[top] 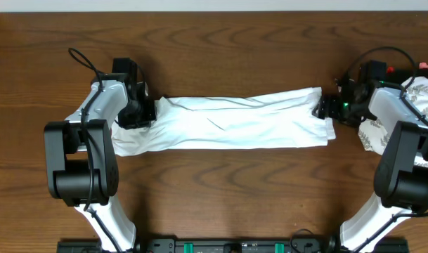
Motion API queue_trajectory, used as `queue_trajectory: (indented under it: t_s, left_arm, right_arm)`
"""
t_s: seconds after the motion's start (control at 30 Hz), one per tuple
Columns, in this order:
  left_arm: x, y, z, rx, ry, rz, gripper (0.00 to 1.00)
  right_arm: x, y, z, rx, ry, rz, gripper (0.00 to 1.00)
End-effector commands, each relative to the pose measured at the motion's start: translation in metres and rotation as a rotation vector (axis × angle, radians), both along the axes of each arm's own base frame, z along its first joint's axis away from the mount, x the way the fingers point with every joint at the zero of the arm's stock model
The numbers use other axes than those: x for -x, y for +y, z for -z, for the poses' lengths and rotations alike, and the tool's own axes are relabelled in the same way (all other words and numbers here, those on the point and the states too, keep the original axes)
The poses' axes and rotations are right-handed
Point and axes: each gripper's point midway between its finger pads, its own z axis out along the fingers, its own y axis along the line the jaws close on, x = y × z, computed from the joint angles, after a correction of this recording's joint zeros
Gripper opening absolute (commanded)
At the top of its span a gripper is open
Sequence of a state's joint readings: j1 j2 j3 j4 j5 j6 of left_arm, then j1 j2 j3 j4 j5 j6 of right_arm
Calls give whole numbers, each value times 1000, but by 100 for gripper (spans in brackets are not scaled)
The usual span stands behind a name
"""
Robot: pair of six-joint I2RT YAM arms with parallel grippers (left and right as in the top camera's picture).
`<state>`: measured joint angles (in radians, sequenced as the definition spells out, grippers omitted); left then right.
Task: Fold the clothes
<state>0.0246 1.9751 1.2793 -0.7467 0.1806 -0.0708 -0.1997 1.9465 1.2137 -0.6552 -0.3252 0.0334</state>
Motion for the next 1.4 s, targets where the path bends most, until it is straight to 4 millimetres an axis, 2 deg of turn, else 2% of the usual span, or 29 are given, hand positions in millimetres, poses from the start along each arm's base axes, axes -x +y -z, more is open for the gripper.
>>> queue_trajectory:
  t_s: [0.0, 0.23, 0.47, 0.77, 1.37]
  left_arm:
    - [13, 6, 17, -30, 58, 14, 6]
    - [13, 6, 17, -30, 58, 14, 6]
    - [12, 6, 17, -30, 56, 14, 6]
    - [11, 6, 17, -30, 53, 14, 6]
    - [12, 6, 17, -29, 53, 15, 6]
  right_arm:
    - [12, 13, 28, -93, 83, 22, 77]
    - [21, 16, 50, -117, 158, 56, 77]
    - [26, 24, 60, -157, 208, 106, 77]
    - [30, 29, 60, -159, 231, 106, 77]
    - [36, 30, 60, -183, 314, 264, 78]
